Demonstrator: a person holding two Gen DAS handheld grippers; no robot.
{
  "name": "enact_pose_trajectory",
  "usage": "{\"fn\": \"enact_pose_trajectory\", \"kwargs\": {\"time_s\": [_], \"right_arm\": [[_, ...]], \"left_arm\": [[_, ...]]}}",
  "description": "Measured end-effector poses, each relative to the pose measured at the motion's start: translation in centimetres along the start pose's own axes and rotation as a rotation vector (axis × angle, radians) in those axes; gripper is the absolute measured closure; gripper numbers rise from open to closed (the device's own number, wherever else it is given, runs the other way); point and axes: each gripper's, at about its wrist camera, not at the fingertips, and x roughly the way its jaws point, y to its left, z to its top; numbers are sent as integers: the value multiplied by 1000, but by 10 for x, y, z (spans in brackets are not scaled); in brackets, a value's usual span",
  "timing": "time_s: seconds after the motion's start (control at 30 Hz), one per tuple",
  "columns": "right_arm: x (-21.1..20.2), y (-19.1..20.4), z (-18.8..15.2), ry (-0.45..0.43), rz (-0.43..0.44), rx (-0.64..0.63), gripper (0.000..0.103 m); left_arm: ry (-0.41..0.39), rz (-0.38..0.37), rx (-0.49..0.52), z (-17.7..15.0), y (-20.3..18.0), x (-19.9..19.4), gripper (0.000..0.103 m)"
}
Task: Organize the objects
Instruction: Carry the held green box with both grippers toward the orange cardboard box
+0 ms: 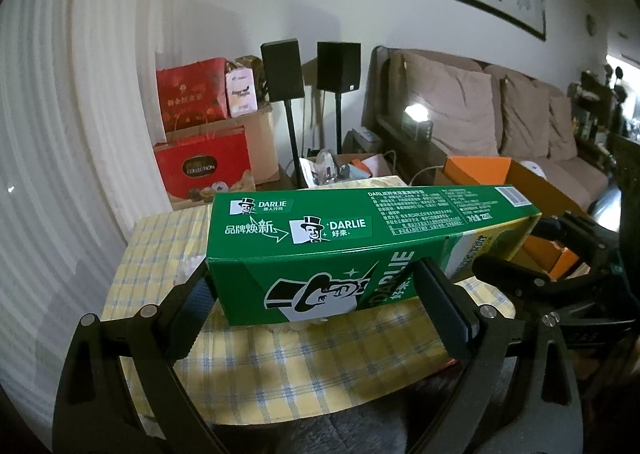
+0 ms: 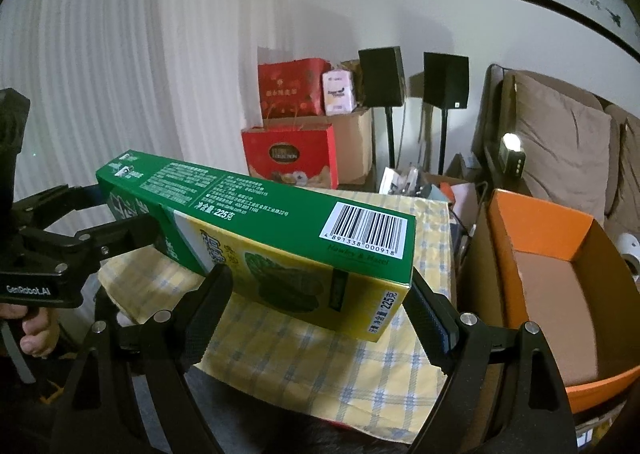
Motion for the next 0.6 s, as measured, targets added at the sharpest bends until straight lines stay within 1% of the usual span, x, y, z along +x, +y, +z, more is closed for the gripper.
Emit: {"fn": "enact_pose_trajectory", "kwargs": {"time_s": [0.3, 0.6], "right_arm": [[-11, -5, 5, -27, -18, -6, 16], [-17, -6, 9, -42, -29, -19, 16]], "left_arm": [[-14, -11, -8, 4, -5, -2, 8], [-39, -2, 7, 7, -10, -9, 8]]}}
